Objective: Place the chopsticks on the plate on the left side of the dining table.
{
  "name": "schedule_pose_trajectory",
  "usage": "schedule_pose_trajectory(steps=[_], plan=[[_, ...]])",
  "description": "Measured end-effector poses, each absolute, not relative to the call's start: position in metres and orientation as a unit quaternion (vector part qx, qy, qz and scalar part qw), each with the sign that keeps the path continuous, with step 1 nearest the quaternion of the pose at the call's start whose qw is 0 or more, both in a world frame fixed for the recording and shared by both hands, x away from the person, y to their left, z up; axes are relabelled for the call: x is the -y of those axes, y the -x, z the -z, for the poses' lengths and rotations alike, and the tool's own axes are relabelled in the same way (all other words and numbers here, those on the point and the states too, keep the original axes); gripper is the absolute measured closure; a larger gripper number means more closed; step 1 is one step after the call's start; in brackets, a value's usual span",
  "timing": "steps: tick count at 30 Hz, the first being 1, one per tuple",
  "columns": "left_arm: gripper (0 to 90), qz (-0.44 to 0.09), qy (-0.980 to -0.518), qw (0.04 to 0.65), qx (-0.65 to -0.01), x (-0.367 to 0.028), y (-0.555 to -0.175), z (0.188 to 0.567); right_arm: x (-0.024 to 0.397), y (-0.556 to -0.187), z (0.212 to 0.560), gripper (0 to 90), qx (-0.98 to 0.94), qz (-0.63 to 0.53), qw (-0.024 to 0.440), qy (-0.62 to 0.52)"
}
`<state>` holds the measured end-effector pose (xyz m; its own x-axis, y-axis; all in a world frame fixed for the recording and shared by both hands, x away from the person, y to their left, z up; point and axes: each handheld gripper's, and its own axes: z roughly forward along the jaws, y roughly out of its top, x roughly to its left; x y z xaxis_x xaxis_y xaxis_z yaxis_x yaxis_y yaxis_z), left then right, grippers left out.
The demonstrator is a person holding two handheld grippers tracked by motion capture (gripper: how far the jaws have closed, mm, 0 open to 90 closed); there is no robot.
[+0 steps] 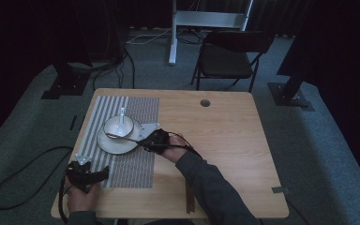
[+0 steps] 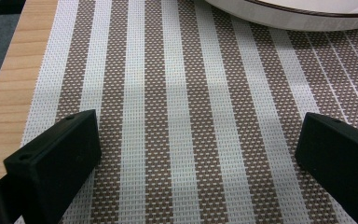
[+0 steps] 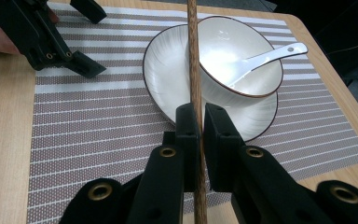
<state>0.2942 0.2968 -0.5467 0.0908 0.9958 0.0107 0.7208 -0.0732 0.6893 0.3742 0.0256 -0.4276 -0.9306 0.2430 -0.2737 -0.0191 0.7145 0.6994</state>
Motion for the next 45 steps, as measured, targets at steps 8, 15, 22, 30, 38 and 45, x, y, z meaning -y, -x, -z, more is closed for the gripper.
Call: schedule_pose_trajectory(steps=[8, 15, 22, 30, 38, 45], plan=[[0.2, -0.253, -0.687, 0.27, -0.625, -0.297, -0.294, 0.547, -0.032, -0.376, 0.428, 85.0, -0.91, -0.373, 0.174, -0.059], [0.2, -0.254, -0.687, 0.27, -0.625, -0.297, -0.294, 0.547, -0.039, -0.379, 0.425, 85.0, -0.911, -0.369, 0.173, -0.055], [0.2, -0.253, -0.687, 0.27, -0.625, -0.297, -0.294, 0.547, -0.043, -0.383, 0.425, 85.0, -0.915, -0.36, 0.174, -0.053], [0.3, -0.254, -0.688, 0.27, -0.624, -0.297, -0.294, 0.547, -0.049, -0.386, 0.426, 85.0, -0.917, -0.356, 0.172, -0.051], [0.3, -0.254, -0.687, 0.27, -0.625, -0.297, -0.294, 0.547, -0.056, -0.385, 0.427, 85.0, -0.919, -0.352, 0.17, -0.046], [0.2, -0.254, -0.687, 0.27, -0.625, -0.297, -0.294, 0.547, -0.061, -0.385, 0.424, 85.0, -0.919, -0.353, 0.171, -0.041]])
